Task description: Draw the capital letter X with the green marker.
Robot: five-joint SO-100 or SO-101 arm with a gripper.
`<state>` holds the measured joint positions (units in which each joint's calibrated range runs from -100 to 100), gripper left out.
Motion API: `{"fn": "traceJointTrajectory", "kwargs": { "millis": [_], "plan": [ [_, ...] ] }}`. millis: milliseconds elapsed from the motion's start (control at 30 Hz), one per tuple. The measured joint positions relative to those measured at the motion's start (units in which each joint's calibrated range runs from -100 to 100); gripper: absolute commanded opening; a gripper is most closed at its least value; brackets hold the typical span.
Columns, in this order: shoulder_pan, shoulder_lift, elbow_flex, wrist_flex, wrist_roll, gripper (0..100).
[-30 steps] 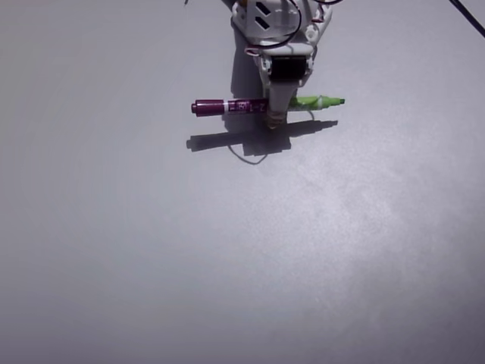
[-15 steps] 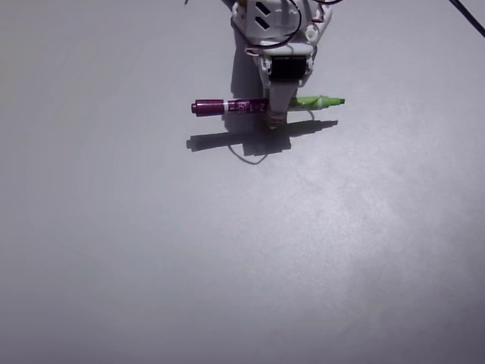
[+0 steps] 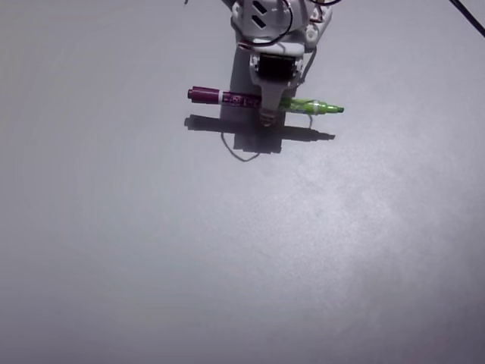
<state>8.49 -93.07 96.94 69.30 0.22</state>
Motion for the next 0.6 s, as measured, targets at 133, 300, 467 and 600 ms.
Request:
{"fn": "traceJointTrajectory", "kwargs": {
  "millis": [133, 300, 467, 600],
  "plan": [
    [-0.37, -0.09, -0.17, 0.00, -2.54, 1],
    [-2.31, -0.09, -0.17, -0.08, -3.52, 1],
    [-3.97, 0.00, -1.75, 0.00, -2.10, 1],
    [-8.22, 3.59, -9.62, 2.41, 0.73, 1]
  ]
}}
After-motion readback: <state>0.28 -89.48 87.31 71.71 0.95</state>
